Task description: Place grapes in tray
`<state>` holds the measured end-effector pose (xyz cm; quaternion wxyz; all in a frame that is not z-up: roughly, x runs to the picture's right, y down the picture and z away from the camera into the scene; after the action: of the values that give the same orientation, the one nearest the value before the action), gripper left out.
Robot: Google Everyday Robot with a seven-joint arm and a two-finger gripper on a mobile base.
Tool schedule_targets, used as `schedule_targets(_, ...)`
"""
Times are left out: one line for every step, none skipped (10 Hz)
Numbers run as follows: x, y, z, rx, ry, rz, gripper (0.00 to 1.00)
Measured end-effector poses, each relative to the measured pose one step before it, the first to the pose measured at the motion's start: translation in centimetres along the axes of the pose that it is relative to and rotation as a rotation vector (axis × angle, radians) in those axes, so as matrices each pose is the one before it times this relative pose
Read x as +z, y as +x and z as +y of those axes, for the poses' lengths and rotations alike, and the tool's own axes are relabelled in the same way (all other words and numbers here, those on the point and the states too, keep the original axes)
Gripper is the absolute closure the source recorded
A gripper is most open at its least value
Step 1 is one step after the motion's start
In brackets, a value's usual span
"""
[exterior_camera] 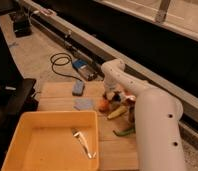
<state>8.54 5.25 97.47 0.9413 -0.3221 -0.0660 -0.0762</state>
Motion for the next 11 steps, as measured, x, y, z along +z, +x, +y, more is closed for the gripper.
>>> schedule_targets(0.161, -0.020, 0.050, -0.00030, -0.00266, -0.00319, 0.90)
schedule_targets(0.039, -0.023, 0.067, -0.00081, -0.00122, -0.00044, 0.96)
schedule_targets(-0.372, -0.072, 0.009, -0.00055, 0.00220, 0.01047, 1.00)
schedule_targets(-0.804, -0.095, 0.148, -0.00768, 0.00062, 0.02041, 1.00)
schedule_targets(-1.131, -0.169, -0.096, -0.01019, 0.01033, 0.01855, 1.00)
schedule_targets(-1.901, -0.605, -0.325, -0.01945, 0.02378, 0.01231, 1.00)
schedule_targets(-2.111, -0.795, -0.429, -0.02290, 0.02653, 0.00041, 1.00)
schedule_targets(-2.404, -0.818, -0.436, -0.03031, 0.02970, -0.00629, 1.00)
schedule_targets(-2.481, -1.292, -0.391, -0.03776, 0.03286, -0.02736, 1.00)
schedule_targets(-1.673, -1.393, -0.350, -0.03403, 0.02191, -0.05337, 1.00)
schedule_targets(-1.243, -1.146, -0.051, -0.04264, 0.01381, -0.08589, 1.00)
